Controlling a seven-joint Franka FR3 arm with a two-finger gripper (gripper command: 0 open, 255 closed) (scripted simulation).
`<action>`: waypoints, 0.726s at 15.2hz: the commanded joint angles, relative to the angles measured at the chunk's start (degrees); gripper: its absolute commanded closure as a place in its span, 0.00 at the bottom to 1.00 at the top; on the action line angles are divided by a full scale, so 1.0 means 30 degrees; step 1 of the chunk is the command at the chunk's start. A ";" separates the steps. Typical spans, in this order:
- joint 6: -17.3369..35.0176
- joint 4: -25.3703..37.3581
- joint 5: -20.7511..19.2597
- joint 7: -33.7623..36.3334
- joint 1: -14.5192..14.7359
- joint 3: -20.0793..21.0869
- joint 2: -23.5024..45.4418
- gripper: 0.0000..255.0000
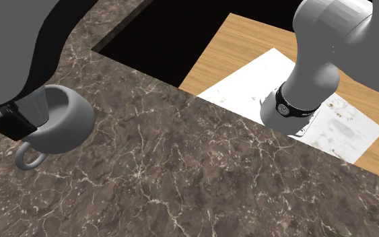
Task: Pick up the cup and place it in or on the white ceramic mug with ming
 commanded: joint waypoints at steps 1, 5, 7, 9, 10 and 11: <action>-0.0837 0.0300 -0.0131 0.0089 0.0122 0.0038 -0.0534 0.00; -0.1826 0.0705 -0.0269 0.0180 0.0250 0.0099 -0.1114 0.00; -0.1826 0.0708 -0.0269 0.0180 0.0250 0.0099 -0.1112 0.00; -0.1826 0.0708 -0.0269 0.0180 0.0250 0.0099 -0.1112 0.00; -0.1826 0.0708 -0.0269 0.0180 0.0250 0.0099 -0.1112 0.00; -0.1826 0.0708 -0.0269 0.0180 0.0250 0.0099 -0.1112 0.00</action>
